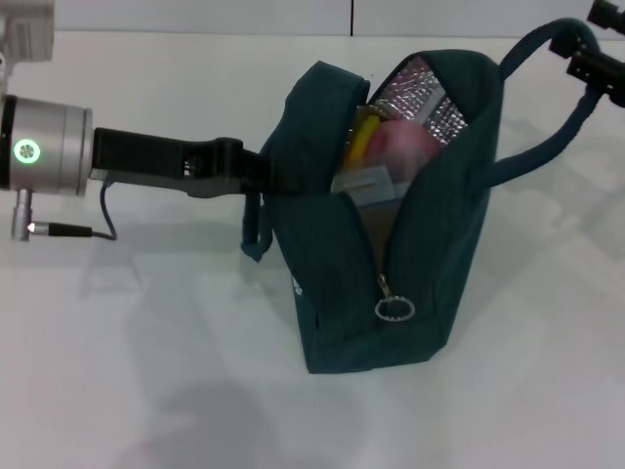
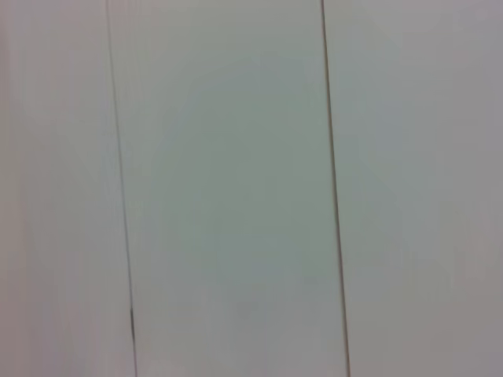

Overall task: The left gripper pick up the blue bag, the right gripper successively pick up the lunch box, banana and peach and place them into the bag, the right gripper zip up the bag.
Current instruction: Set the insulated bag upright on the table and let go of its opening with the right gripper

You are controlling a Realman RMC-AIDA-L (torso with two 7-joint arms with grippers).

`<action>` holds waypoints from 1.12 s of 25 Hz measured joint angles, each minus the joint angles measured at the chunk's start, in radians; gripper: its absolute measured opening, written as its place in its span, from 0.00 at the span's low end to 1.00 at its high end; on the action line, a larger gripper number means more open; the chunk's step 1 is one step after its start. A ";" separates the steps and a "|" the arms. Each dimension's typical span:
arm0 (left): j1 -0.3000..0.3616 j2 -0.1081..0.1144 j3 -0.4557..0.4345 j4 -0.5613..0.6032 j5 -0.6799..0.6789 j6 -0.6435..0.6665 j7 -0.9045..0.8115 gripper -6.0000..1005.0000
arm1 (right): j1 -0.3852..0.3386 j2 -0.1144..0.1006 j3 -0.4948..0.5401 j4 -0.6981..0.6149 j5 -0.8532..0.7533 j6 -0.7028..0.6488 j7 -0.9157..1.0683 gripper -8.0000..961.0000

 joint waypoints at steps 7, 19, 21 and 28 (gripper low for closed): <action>0.016 -0.021 -0.006 -0.051 -0.024 0.001 0.055 0.06 | -0.065 -0.001 -0.003 -0.142 0.018 -0.123 0.007 0.67; 0.010 -0.039 -0.003 -0.163 -0.101 0.030 0.195 0.06 | -0.115 -0.008 -0.003 -0.395 -0.026 -0.222 0.197 0.66; 0.004 -0.042 -0.004 -0.182 -0.102 0.022 0.225 0.06 | -0.113 -0.008 -0.005 -0.356 -0.055 -0.215 0.201 0.66; 0.003 -0.054 -0.006 -0.191 -0.103 -0.004 0.278 0.06 | -0.110 -0.011 0.001 -0.217 -0.179 -0.210 0.229 0.66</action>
